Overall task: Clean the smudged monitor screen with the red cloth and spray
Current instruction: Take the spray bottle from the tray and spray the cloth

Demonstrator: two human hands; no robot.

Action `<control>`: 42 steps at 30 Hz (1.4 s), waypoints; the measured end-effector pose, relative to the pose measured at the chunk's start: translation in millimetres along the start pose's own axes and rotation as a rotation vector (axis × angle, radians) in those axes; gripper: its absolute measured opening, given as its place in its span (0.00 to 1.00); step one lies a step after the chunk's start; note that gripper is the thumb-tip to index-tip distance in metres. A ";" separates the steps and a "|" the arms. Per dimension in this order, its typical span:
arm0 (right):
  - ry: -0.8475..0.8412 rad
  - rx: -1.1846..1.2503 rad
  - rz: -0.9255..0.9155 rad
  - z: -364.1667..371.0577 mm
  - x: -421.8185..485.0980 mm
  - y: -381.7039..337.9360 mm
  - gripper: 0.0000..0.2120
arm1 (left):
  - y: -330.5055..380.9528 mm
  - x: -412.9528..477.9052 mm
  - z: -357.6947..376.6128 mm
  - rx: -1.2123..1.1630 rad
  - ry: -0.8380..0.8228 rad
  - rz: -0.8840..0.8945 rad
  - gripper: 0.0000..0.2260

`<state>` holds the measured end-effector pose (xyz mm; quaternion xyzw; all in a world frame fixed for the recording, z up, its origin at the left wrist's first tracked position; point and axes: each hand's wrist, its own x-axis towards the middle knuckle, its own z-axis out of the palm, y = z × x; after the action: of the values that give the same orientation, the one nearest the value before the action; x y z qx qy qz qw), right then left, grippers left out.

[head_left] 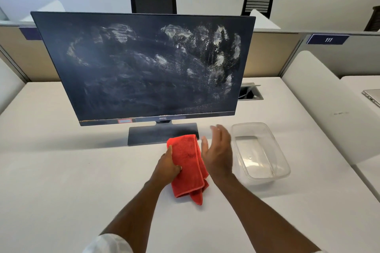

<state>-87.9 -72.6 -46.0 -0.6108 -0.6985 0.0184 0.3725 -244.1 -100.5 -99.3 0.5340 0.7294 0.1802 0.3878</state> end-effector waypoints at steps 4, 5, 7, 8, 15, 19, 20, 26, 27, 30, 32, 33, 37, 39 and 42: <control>-0.200 0.105 0.010 13.9 -8.8 -20.2 0.09 | -1.1 1.0 0.6 -0.013 0.001 0.011 0.37; -0.266 0.110 0.077 19.7 -11.1 -20.4 0.10 | -1.4 1.0 0.7 -0.016 0.002 0.015 0.36; -0.373 0.101 0.199 28.8 -13.9 -16.3 0.10 | -2.4 0.9 0.9 -0.018 0.004 0.019 0.37; -0.418 0.091 0.243 32.2 -15.0 -14.0 0.10 | -3.6 0.9 0.6 -0.017 0.006 0.020 0.37; -0.485 0.036 0.366 45.8 -18.4 -6.6 0.11 | -10.1 2.8 0.0 -0.029 0.007 0.025 0.39; -0.498 0.002 0.400 49.1 -14.6 -7.7 0.13 | -11.3 4.2 1.8 -0.024 0.006 0.026 0.40; -0.522 0.002 0.424 50.3 -13.6 -7.7 0.13 | -11.6 4.4 2.1 -0.020 0.003 0.023 0.40; -0.634 0.068 0.626 58.9 -7.9 3.5 0.15 | -12.8 7.6 2.5 -0.010 0.011 0.004 0.41; -0.658 0.079 0.650 60.0 -6.6 5.7 0.16 | -12.9 7.9 2.5 -0.012 0.009 0.004 0.41; -0.725 0.152 0.700 64.3 -4.9 10.8 0.19 | -13.0 8.2 3.2 -0.024 0.013 0.005 0.41; -0.741 0.241 0.740 66.0 -5.1 11.5 0.19 | -12.6 7.8 3.3 -0.036 0.018 0.008 0.40; -0.743 0.291 0.771 66.7 -4.9 12.4 0.19 | -12.2 7.6 3.0 -0.041 0.019 0.010 0.40; -0.766 0.492 0.937 64.2 1.0 12.9 0.17 | -11.6 6.8 -0.7 -0.088 0.035 0.020 0.40; -0.816 0.580 0.981 60.7 3.9 10.6 0.16 | -10.6 6.1 -4.1 -0.130 0.058 0.013 0.40; -0.842 0.772 0.987 52.8 6.1 4.9 0.13 | -8.9 5.0 -10.8 -0.241 0.118 0.018 0.35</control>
<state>-112.2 -43.4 -83.5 -0.6203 -0.3712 0.6582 0.2102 -258.7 -97.5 -100.4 0.4786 0.7190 0.3014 0.4040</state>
